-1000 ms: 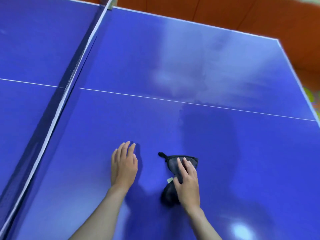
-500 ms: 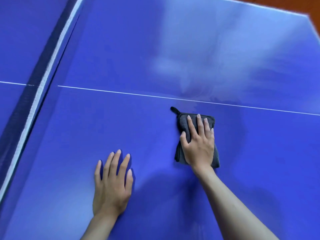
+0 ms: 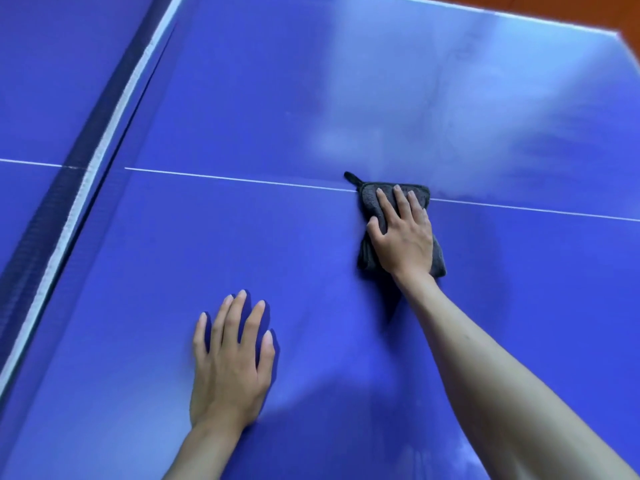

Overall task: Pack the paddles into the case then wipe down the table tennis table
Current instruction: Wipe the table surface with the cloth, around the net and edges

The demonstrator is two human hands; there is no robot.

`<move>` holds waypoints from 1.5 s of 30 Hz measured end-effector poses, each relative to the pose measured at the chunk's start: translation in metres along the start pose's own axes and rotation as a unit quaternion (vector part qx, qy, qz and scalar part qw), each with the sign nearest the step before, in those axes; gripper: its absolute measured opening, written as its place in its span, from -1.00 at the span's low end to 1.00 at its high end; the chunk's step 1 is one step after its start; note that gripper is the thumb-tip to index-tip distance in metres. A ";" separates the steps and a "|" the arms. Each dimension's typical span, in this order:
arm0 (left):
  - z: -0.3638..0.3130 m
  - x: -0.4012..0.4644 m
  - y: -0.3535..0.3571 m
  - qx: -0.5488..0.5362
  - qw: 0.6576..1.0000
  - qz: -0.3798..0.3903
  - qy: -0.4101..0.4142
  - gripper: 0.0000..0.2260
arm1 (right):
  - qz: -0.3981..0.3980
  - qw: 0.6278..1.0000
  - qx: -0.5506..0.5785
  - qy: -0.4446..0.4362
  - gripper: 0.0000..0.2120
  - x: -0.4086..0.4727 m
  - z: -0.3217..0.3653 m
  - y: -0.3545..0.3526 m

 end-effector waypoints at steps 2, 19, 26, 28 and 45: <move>0.000 0.000 0.000 -0.003 1.000 -0.003 -0.003 -0.55 | 0.001 1.000 0.003 -0.005 -0.40 -0.017 0.002 -0.004; 0.000 -0.003 -0.005 -0.011 1.000 -0.022 0.003 -0.55 | -0.067 0.996 -0.011 -0.051 -0.40 -0.302 0.044 -0.052; 0.004 -0.005 -0.006 -0.014 1.000 -0.028 -0.006 -0.55 | -0.042 0.998 -0.017 -0.053 -0.39 -0.301 0.052 -0.049; 0.004 -0.005 -0.005 -0.008 1.000 -0.027 -0.009 -0.56 | -0.050 0.997 -0.008 -0.051 -0.40 -0.269 0.055 -0.042; 0.003 -0.002 0.007 0.004 1.000 0.003 -0.004 -0.51 | 0.008 0.999 0.024 -0.022 -0.41 0.006 0.077 0.019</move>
Point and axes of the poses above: each hand's wrist, its own x-axis towards the middle knuckle, its own y-axis out of the palm, z = x × y, the point moved 3 cm from there along x, towards the middle knuckle, and after that the axes turned 9 degrees about -z, right-handed, at the moved point
